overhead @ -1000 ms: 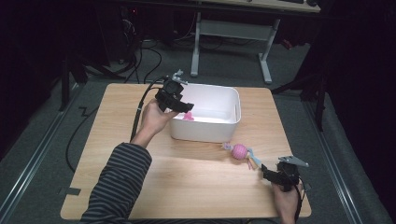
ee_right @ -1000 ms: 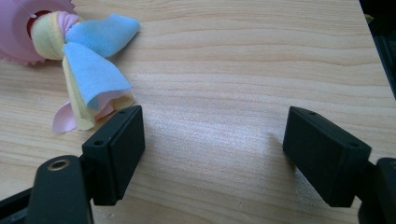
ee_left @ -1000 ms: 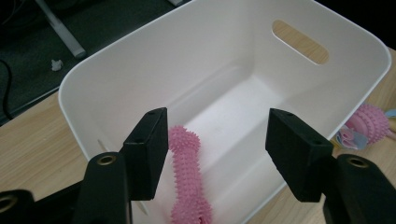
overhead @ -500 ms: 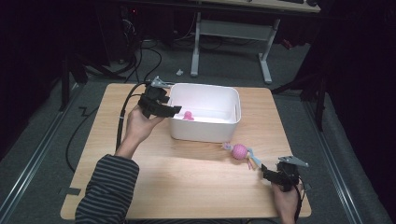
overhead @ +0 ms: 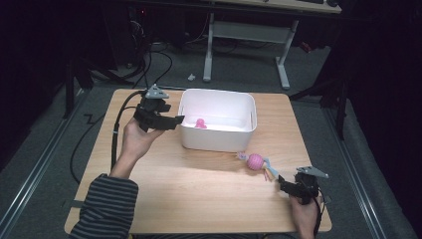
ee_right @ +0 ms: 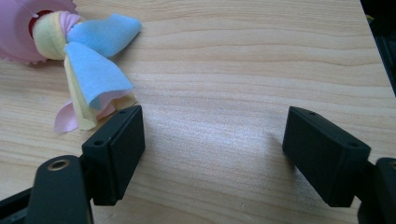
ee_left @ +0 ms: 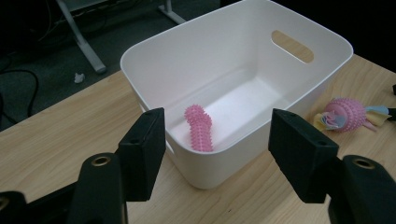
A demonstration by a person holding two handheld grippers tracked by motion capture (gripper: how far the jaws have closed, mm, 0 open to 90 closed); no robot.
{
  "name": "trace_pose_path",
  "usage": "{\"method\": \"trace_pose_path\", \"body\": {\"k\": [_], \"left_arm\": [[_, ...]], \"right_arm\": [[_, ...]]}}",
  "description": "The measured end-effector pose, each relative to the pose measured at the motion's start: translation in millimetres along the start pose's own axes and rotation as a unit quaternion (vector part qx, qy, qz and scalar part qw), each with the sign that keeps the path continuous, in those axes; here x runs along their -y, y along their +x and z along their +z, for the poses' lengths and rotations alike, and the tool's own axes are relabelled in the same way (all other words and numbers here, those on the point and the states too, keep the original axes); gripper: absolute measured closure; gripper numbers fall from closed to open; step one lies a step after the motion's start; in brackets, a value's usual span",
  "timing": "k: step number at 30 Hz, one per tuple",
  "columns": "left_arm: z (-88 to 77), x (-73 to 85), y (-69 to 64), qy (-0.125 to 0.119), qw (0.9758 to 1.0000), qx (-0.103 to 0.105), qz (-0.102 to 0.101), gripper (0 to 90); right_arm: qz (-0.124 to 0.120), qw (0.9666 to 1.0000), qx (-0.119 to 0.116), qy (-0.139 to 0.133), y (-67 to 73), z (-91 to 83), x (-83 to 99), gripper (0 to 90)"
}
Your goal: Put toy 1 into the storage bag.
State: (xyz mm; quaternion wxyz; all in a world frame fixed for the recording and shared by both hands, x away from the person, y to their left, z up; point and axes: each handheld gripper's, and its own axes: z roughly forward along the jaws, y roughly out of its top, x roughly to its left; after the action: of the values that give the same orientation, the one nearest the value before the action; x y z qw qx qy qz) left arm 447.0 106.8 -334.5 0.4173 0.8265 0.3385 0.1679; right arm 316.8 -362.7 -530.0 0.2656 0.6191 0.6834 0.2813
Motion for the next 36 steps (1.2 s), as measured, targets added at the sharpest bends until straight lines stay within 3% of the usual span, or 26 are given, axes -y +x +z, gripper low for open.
{"method": "trace_pose_path", "body": {"k": [19, 28, 36], "left_arm": [[-27.3, 31.7, 5.3, -0.014, 0.9995, -0.012, -0.026, 36.5], [-32.4, 46.6, 5.1, -0.017, 0.999, -0.024, -0.034, 37.0], [-34.6, 61.9, 2.8, -0.028, 0.9985, -0.02, -0.042, 37.5]], "right_arm": [[-0.006, 1.0, -0.004, -0.001, 0.4, -0.1, 0.3, 21.0], [-0.007, 1.0, -0.004, -0.002, 0.3, -0.1, 0.3, 21.0], [-0.007, 1.0, -0.004, -0.002, 0.4, -0.1, 0.3, 21.0]]}}
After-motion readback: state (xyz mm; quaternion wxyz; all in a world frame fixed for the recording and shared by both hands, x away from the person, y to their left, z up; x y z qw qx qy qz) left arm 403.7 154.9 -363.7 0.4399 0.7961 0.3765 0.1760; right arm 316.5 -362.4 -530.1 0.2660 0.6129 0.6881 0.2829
